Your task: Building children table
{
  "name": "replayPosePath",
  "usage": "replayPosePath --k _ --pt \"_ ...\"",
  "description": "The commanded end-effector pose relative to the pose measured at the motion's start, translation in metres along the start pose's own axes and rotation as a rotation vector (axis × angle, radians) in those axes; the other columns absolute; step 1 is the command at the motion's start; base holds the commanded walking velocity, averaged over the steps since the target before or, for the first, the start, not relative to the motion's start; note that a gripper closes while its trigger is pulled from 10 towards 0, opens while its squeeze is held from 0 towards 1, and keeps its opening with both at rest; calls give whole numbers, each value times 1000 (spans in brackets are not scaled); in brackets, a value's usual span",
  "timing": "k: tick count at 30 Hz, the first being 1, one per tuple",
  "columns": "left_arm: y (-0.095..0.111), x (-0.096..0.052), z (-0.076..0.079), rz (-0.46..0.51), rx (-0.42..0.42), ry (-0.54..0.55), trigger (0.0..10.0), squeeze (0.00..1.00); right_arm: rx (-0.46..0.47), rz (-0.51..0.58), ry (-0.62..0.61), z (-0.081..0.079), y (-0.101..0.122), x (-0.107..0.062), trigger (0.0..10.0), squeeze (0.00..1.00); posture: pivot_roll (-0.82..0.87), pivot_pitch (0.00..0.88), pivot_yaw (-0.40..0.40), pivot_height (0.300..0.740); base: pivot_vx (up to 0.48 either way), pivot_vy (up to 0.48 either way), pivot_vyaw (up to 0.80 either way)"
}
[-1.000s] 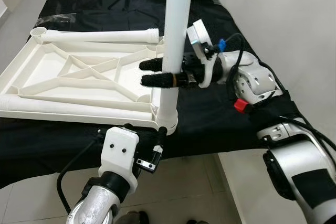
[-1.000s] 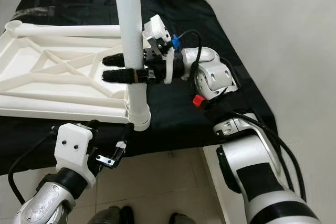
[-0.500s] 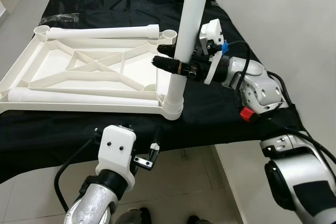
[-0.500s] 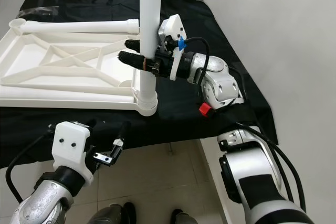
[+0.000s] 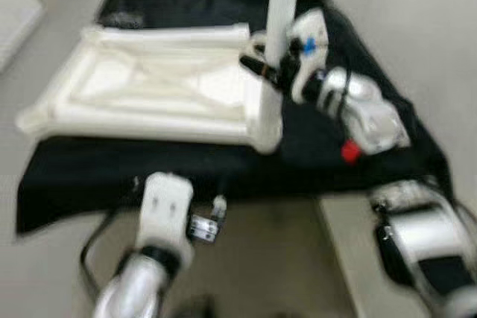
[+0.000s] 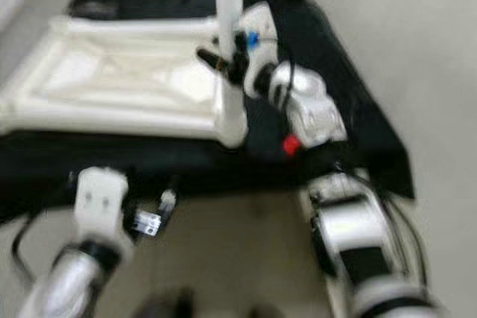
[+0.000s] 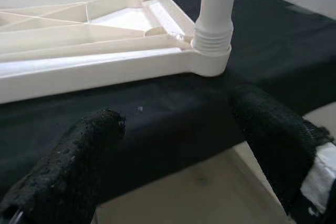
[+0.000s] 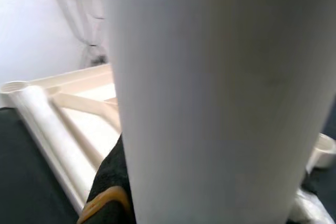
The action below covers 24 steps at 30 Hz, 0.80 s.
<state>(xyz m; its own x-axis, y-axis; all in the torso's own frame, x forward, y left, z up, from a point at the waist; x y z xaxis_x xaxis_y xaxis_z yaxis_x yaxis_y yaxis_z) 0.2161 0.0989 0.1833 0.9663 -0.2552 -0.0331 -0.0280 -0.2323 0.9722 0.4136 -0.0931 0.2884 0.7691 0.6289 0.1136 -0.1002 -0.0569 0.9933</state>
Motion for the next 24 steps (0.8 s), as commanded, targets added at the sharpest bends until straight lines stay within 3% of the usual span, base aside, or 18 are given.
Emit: replayPosePath --k 1,10,17,20,24 --pt "-2 -1 0 -10 8 -2 10000 0 93 -193 -68 8 -57 -8 10000 0 157 234 -29 740 0 0 0" --pt "-2 0 -2 -8 13 1 10000 0 132 -187 -272 23 -60 -8 10000 0 152 240 -24 740 0 0 0" --pt "-1 0 -2 -7 12 0 10000 0 170 -167 -364 32 -60 -9 10000 0 154 244 -24 740 0 0 0" --pt "-1 1 -2 -5 15 0 10000 0 207 -145 -474 42 -62 -11 10000 0 158 242 -25 740 0 0 0" --pt "-1 1 -3 -5 18 1 10000 0 205 -147 -516 42 -64 -13 10000 0 157 243 -23 740 0 0 0"
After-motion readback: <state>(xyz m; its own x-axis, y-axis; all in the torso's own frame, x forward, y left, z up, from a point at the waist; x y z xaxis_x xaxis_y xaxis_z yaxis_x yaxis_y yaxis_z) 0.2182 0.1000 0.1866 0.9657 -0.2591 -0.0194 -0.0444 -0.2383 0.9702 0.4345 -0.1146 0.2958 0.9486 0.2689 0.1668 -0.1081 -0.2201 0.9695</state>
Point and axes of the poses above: a point about 5 cm out from each wrist's last joint towards the gripper, its own x axis pointing out of the wrist towards the gripper, its own y axis along the axis of the wrist's last joint, z = x × y, the point moved 3 cm from there along x, pointing out of the wrist towards the gripper, and after that the axes turned 10 degrees about x, right-handed, at the moved point
